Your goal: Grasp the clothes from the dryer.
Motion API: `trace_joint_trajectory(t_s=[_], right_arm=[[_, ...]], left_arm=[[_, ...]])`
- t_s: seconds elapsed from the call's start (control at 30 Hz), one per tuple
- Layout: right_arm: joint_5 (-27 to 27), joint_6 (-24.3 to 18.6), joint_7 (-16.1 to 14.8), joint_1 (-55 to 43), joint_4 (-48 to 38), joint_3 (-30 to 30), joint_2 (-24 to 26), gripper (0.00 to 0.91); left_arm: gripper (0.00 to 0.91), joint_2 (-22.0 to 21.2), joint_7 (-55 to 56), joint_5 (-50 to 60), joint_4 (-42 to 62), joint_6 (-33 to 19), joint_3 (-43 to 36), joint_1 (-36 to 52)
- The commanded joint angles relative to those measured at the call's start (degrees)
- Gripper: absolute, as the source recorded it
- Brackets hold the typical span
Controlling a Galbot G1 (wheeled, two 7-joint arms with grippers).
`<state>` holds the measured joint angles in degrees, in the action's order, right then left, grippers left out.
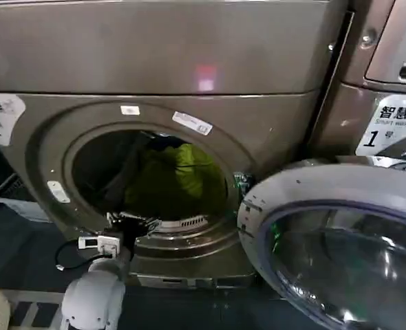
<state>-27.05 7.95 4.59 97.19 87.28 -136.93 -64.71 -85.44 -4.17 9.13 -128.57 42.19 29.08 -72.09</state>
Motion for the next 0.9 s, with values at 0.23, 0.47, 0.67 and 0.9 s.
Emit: trace_joint_trajectory(t_s=[0.23,0.47,0.67,0.9], right_arm=[[0.06,-2.02,-0.08,-0.16,0.49,1.15,0.20,0.907],[0.14,-2.27,-0.20,-0.30,0.99,2.35,0.10,0.907],[0.85,-2.61,-0.21,-0.40,0.46,2.92,0.32,0.907],[1.05,-2.59,-0.16,-0.84,0.74,3.66,0.31,0.907]], left_arm=[[0.907,-0.57,1.15,-0.35,8.29,-2.26,-0.53,8.67],[0.907,-1.80,1.62,0.66,26.14,-6.23,0.01,22.63],[0.907,-2.74,1.42,2.78,38.48,-8.84,0.57,32.17],[0.907,-2.80,0.75,4.01,48.88,-11.12,0.46,38.40]])
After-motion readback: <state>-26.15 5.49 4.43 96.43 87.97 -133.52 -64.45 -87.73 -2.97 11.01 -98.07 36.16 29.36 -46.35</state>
